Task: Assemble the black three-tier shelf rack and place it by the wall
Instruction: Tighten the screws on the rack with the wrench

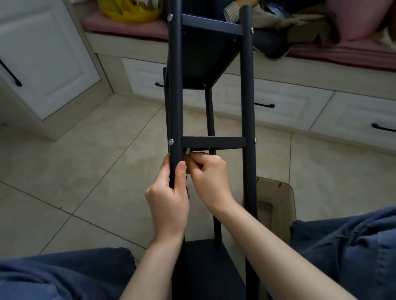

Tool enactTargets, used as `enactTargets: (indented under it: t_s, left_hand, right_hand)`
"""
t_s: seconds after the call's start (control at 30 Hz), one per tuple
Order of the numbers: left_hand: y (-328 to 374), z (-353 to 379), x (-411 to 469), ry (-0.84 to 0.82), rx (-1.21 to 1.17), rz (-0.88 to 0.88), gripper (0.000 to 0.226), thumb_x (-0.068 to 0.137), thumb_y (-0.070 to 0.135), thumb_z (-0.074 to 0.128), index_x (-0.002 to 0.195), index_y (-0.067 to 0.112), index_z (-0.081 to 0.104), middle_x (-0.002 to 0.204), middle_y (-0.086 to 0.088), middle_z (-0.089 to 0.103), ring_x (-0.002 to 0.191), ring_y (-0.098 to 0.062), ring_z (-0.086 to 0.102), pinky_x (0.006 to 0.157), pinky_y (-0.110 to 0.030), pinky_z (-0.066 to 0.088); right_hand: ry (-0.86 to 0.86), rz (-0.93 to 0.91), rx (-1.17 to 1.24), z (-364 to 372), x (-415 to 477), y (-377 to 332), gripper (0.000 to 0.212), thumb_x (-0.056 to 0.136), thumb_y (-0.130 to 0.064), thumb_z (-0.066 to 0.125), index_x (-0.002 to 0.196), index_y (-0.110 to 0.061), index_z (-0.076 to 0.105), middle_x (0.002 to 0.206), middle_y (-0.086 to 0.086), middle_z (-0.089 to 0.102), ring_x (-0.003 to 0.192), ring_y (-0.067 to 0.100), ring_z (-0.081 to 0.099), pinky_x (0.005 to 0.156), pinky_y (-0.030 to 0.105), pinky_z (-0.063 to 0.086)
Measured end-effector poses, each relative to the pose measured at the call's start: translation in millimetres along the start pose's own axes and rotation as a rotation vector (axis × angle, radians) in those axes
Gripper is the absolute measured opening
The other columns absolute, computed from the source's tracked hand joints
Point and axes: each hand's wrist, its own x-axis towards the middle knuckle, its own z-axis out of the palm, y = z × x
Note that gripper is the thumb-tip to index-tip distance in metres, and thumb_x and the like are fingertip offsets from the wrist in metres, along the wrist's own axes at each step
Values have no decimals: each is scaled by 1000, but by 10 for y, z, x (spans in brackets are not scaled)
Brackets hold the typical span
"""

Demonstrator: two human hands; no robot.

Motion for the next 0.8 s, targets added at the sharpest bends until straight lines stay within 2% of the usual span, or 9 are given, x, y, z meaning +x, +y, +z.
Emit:
enactTargets:
  t_s: [0.07, 0.17, 0.3, 0.4, 0.47, 0.53, 0.67, 0.8]
  left_hand:
    - [-22, -11, -3, 0, 0, 0, 48, 99, 40, 49, 133, 10, 66, 83, 15, 69, 73, -8, 68, 69, -30, 57]
    - [-36, -20, -6, 3, -8, 8, 52, 98, 44, 48, 134, 10, 64, 77, 2, 70, 62, -10, 65, 65, -34, 58]
    - [-48, -17, -2, -11, -10, 35, 55, 98, 45, 47, 134, 8, 64, 75, 10, 65, 59, -2, 62, 59, -14, 49]
    - [-52, -3, 1, -6, -4, 24, 42, 99, 38, 49, 131, 17, 63, 78, 17, 65, 64, 0, 64, 60, -9, 46]
    - [-61, 1, 0, 2, -2, 20, 32, 100, 36, 50, 129, 27, 59, 75, 16, 66, 62, -4, 64, 58, -12, 48]
    - [-71, 1, -4, 8, 2, 19, 32, 100, 36, 50, 129, 27, 60, 66, 11, 63, 56, -9, 61, 55, -18, 49]
    - [-89, 1, -16, 14, -16, 6, 41, 99, 40, 49, 127, 15, 66, 63, 9, 61, 58, -12, 62, 53, -22, 50]
    - [-88, 3, -32, 19, -35, -18, 32, 101, 34, 51, 123, 18, 67, 60, 0, 60, 56, -19, 60, 50, -32, 50]
  right_hand:
    - [14, -21, 7, 50, -2, 27, 17, 97, -11, 61, 88, -9, 76, 80, 0, 73, 75, 9, 69, 73, 27, 57]
    - [51, -89, -16, 97, 33, 57, 19, 97, -10, 62, 82, -5, 73, 76, 6, 70, 73, 17, 67, 71, 35, 54]
    - [56, -141, -35, 119, 59, 57, 20, 97, -11, 62, 84, -1, 73, 76, 9, 70, 71, 17, 64, 68, 33, 51]
    - [60, -142, -47, 106, 43, 70, 20, 97, -9, 61, 85, -1, 73, 75, 8, 70, 70, 17, 64, 68, 32, 52]
    - [62, -127, -64, 86, 11, 75, 22, 97, -8, 60, 80, -1, 72, 70, 3, 68, 64, 9, 60, 62, 21, 47]
    - [54, -100, -52, 53, -34, 63, 27, 95, -5, 59, 69, -2, 67, 60, -3, 60, 56, 6, 54, 55, 11, 37]
    - [41, -63, -20, -48, -92, 36, 27, 91, -6, 59, 67, -1, 69, 59, 6, 63, 58, 15, 57, 50, 20, 43]
    - [30, -29, -54, -93, -97, -26, 31, 88, -8, 60, 58, -2, 64, 49, 5, 54, 47, 11, 47, 46, 17, 36]
